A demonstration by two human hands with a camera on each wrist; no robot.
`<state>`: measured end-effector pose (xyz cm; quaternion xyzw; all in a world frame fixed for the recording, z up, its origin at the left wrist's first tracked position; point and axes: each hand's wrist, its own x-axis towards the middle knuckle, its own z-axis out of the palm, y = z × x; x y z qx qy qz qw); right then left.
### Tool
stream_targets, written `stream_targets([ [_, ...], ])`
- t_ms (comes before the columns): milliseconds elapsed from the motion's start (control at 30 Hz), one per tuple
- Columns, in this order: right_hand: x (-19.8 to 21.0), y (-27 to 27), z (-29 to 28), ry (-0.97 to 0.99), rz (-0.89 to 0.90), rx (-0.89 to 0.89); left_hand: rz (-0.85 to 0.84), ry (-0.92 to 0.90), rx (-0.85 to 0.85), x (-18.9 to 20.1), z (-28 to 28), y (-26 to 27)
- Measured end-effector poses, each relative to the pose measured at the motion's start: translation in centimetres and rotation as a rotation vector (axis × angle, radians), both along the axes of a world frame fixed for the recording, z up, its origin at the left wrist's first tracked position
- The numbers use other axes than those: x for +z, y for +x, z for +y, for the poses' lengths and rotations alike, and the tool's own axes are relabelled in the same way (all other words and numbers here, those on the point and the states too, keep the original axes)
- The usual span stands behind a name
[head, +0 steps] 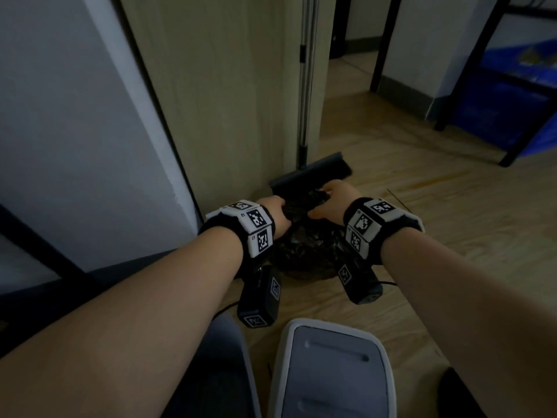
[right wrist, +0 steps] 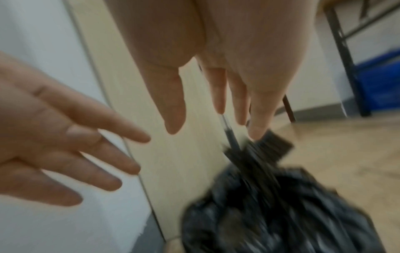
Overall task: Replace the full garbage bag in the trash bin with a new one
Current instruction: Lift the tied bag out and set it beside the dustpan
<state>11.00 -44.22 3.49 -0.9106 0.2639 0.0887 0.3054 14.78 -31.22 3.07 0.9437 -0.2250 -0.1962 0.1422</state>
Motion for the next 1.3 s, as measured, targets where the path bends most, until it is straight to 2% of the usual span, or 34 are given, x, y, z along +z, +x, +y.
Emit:
stream_targets([
  [300, 10.4, -8.6, 8.8, -0.216, -0.053, 0.256, -0.142, 0.049, 0.029, 8.8, 8.3, -9.8],
  [433, 12.0, -12.4, 14.4, -0.299, -0.044, 0.406, -0.145, 0.050, 0.035, 11.7, 12.7, -13.9],
  [600, 12.2, -16.3, 20.7, -0.389, -0.028, 0.558, -0.173, 0.070, 0.103, 12.5, 18.9, -18.2],
  [833, 10.5, -19.0, 27.0, -0.334, -0.080, 0.695, -0.172, 0.081, 0.260, 9.9, 27.9, -22.6],
  [1033, 7.6, -19.6, 32.0, -0.289, -0.020, 0.824, -0.021, 0.150, 0.402, 4.4, 34.8, -24.6],
  [1200, 3.6, -18.9, 36.4, -0.237, 0.078, 0.897, 0.105, 0.222, 0.584, 0.1, 40.1, -23.5],
  [1300, 1.2, -18.0, 38.7, -0.161, 0.151, 0.906, 0.116, 0.222, 0.674, -2.0, 42.3, -21.6],
])
